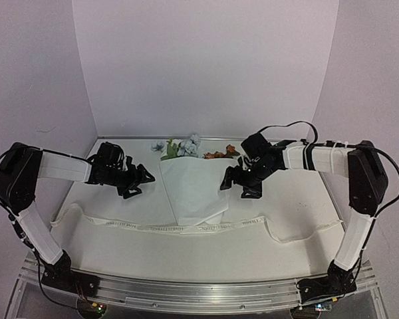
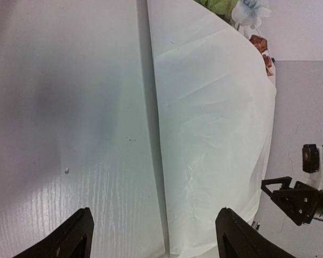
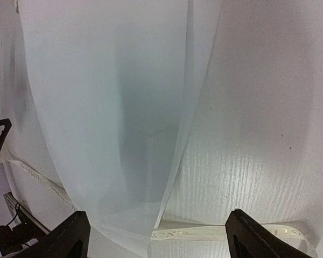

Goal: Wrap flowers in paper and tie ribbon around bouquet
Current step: Pick up the folded bouquet from the center of the board.

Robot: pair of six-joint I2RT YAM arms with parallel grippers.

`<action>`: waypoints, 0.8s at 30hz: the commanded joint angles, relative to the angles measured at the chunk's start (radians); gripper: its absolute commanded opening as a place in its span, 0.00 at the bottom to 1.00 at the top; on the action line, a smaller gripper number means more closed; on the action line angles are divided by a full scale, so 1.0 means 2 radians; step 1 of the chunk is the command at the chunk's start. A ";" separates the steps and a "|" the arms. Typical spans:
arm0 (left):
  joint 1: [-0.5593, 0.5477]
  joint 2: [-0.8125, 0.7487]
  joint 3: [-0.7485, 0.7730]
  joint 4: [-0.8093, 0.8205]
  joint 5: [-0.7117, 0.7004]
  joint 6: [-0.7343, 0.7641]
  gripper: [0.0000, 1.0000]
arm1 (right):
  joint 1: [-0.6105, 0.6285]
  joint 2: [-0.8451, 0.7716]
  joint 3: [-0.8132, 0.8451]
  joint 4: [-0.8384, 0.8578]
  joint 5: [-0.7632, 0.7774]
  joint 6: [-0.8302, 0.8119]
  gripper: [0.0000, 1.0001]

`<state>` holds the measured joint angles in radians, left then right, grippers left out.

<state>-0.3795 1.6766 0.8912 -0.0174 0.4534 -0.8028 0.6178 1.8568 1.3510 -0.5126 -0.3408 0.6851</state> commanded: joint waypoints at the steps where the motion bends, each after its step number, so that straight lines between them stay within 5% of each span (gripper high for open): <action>1: -0.014 0.031 0.031 0.074 0.049 -0.015 0.79 | 0.000 0.021 -0.010 0.067 -0.029 0.057 0.87; 13: -0.045 0.114 0.058 0.115 0.068 -0.050 0.61 | 0.000 0.057 -0.090 0.214 -0.046 0.150 0.75; 24: -0.057 0.154 0.071 0.143 0.076 -0.078 0.59 | 0.001 0.100 -0.096 0.307 -0.062 0.212 0.44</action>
<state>-0.4905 1.9532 0.9858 0.2080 0.5829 -0.9280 0.6178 2.0182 1.1648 0.0166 -0.4617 1.0483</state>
